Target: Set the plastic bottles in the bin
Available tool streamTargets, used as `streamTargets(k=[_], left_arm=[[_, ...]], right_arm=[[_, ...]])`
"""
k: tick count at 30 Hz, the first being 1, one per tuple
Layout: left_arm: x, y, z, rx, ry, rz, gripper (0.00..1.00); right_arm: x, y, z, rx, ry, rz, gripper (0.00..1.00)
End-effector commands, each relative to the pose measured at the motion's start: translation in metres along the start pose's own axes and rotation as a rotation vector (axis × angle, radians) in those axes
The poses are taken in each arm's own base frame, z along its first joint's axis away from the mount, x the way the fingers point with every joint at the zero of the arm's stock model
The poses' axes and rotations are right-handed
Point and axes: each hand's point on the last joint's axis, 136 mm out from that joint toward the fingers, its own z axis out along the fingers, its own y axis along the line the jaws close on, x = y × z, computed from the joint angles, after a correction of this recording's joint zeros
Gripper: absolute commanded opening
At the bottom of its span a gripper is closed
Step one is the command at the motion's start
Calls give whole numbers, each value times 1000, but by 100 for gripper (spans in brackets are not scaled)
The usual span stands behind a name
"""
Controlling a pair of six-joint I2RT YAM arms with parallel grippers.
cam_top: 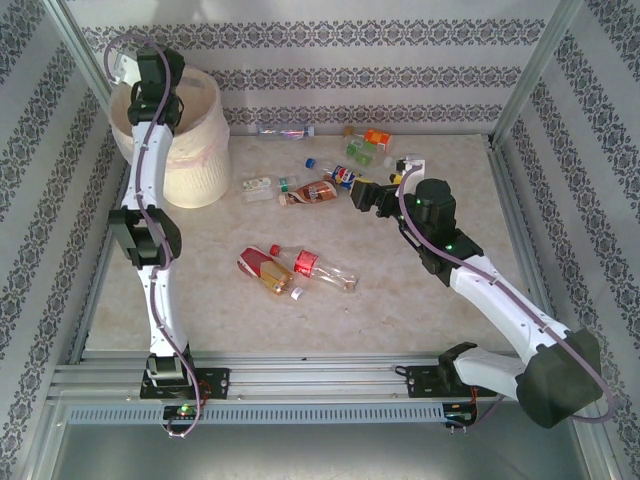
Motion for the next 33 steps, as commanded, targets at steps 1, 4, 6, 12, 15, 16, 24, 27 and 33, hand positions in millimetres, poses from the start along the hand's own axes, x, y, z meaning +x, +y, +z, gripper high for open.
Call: streamTargets(k=[1,4,6,12,15,16,24,27,33], left_arm=[[-32,-41,-55,105,4,97,100],[-31,-60,-81,180,24,177,100],[-25,-71,-99,234,52,225,100],[15,-84,-153,381,188,323,100],[44,-75,-181,429,268,355,100],[55,-68,-189,424,295,367,100],[127,23,-234,230,485,412,100],[150,61,-243,135,575,366,100],[207,151,-285,-167,726,361,100]], right_arm=[[15,-25,8,84,44,-4,98],[26,-47,16,143,105,8,98],[32,-61,19,182,138,12,98],[57,-58,34,100,262,-58,98],[77,-47,40,26,348,-125,98],[88,-42,42,-5,384,-154,98],[161,9,43,-237,645,-406,98],[181,25,37,-318,709,-445,98],[191,38,40,-301,711,-499,98]])
